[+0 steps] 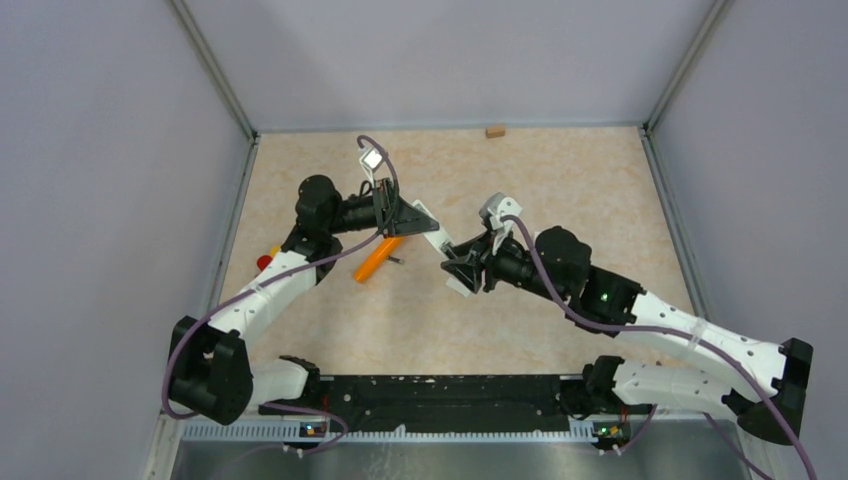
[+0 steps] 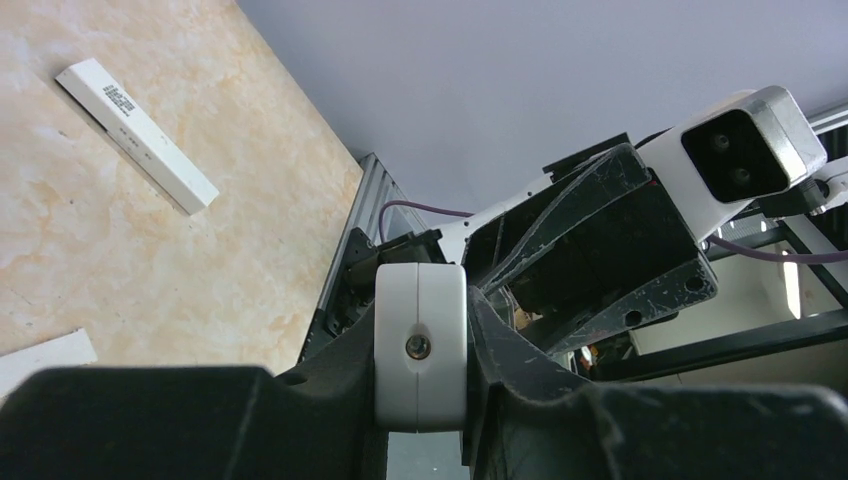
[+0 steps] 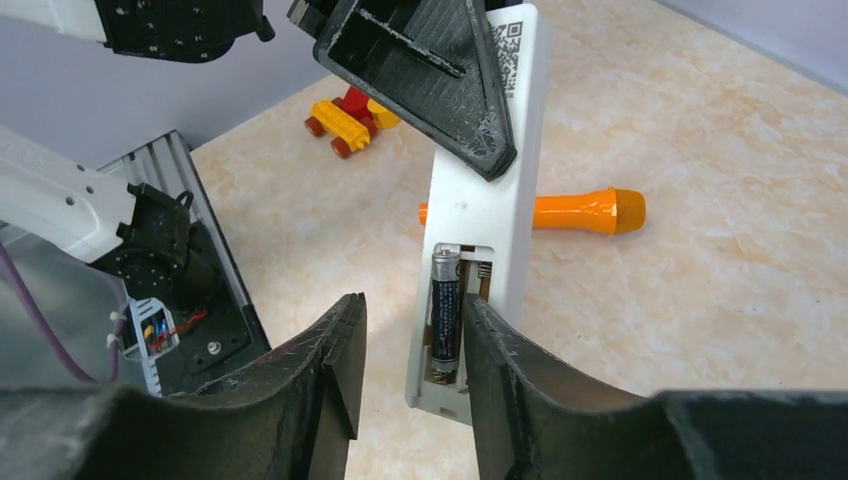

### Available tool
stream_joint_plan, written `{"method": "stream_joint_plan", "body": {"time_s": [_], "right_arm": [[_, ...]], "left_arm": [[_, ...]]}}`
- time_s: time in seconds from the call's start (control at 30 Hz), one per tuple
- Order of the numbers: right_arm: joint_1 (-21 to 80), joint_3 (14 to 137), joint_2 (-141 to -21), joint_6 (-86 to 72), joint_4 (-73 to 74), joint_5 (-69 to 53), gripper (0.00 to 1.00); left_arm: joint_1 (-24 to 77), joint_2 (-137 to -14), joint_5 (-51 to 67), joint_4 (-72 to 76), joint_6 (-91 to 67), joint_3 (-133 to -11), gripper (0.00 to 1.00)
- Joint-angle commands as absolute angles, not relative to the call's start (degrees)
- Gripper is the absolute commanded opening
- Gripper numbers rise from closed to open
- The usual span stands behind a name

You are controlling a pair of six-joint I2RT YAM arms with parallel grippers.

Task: Load the batteries into the remote control

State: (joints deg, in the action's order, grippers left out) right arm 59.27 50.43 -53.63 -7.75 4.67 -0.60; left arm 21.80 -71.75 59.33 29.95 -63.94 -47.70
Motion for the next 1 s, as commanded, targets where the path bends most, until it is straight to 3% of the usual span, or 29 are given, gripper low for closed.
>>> {"method": "stream_joint_plan", "body": {"time_s": [0.0, 0.2, 0.37, 0.53, 0.97], "right_arm": [[59.6, 55.5, -52.3, -11.3, 6.2, 3.6, 0.45], [59.6, 60.3, -52.3, -18.1, 10.4, 8.2, 0.65], [58.8, 64.8, -53.4, -33.4, 18.2, 16.6, 0.75], [54.5, 62.9, -54.8, -46.5, 18.4, 13.6, 0.76], [53.6, 46.3, -52.2, -65.8, -11.6, 9.2, 0.82]], "left_arm": [[21.9, -70.7, 59.5, 31.9, -62.4, -50.5, 0.00], [21.8, -70.4, 57.3, 30.0, -59.6, -50.5, 0.00], [21.1, -69.8, 53.8, 29.4, -58.2, -50.4, 0.00], [20.5, -68.3, 50.9, 30.2, -57.7, -49.7, 0.00], [20.1, -67.7, 48.5, 36.4, -63.8, -48.7, 0.00]]}}
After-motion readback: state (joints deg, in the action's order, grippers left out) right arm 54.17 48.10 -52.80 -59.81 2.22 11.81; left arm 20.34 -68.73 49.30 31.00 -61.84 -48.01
